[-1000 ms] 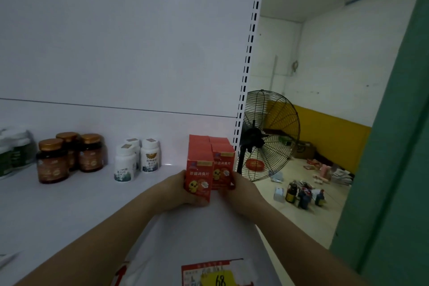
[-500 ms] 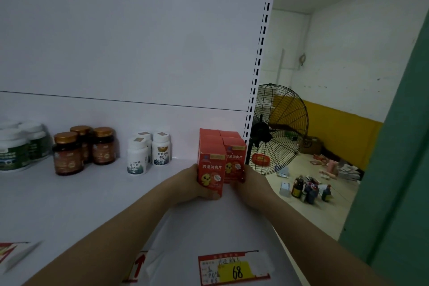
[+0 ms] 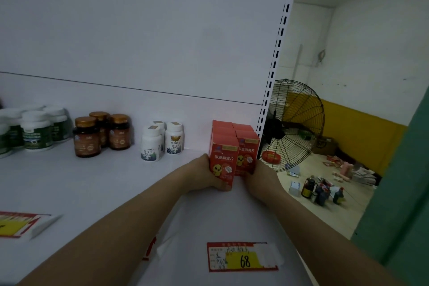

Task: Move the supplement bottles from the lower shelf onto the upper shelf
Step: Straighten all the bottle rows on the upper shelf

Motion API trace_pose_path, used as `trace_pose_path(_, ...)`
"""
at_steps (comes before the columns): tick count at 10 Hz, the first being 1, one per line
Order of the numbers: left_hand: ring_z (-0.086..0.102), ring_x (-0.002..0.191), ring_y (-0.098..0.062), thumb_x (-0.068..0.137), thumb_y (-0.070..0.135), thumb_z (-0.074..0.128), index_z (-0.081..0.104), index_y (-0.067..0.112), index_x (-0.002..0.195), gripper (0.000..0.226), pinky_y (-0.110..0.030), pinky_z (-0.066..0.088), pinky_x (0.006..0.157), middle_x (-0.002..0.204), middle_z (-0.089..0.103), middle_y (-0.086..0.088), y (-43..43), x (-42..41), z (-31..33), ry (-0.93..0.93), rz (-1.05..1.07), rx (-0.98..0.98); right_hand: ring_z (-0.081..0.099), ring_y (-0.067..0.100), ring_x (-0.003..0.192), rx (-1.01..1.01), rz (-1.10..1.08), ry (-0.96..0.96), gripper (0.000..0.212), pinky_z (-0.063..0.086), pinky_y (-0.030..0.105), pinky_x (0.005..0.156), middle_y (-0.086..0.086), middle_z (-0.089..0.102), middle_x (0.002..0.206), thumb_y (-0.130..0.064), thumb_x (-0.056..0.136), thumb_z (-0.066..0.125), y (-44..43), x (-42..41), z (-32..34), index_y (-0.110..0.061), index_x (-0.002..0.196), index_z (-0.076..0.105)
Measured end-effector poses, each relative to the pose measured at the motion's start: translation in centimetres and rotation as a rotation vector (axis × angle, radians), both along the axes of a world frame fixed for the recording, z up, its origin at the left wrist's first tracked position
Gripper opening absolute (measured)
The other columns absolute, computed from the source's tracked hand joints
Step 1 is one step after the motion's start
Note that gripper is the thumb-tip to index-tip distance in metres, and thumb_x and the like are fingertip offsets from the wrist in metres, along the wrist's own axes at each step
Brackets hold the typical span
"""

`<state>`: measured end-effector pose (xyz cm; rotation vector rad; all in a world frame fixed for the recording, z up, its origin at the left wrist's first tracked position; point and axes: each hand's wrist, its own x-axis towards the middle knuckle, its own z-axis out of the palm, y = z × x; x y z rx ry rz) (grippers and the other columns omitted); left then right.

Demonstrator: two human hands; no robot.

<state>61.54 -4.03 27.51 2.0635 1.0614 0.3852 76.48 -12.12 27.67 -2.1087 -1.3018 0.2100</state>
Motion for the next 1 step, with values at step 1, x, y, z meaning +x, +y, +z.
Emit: trace_pose_path(1, 0.055, 0.117, -0.018, 0.048, 0.049, 0.086, 0.032, 0.019, 0.136, 0.107, -0.031, 0.046, 0.100, 0.131, 0.055, 0.002, -0.92, 0.09, 0.32, 0.017, 0.061, 0.044, 0.057, 0.033, 0.111, 0.078, -0.046, 0.135, 0.036, 0.040, 0.029, 0.077, 0.017, 0.058, 0.124, -0.025, 0.097, 0.047, -1.03, -0.51, 0.61, -0.003, 0.125, 0.046)
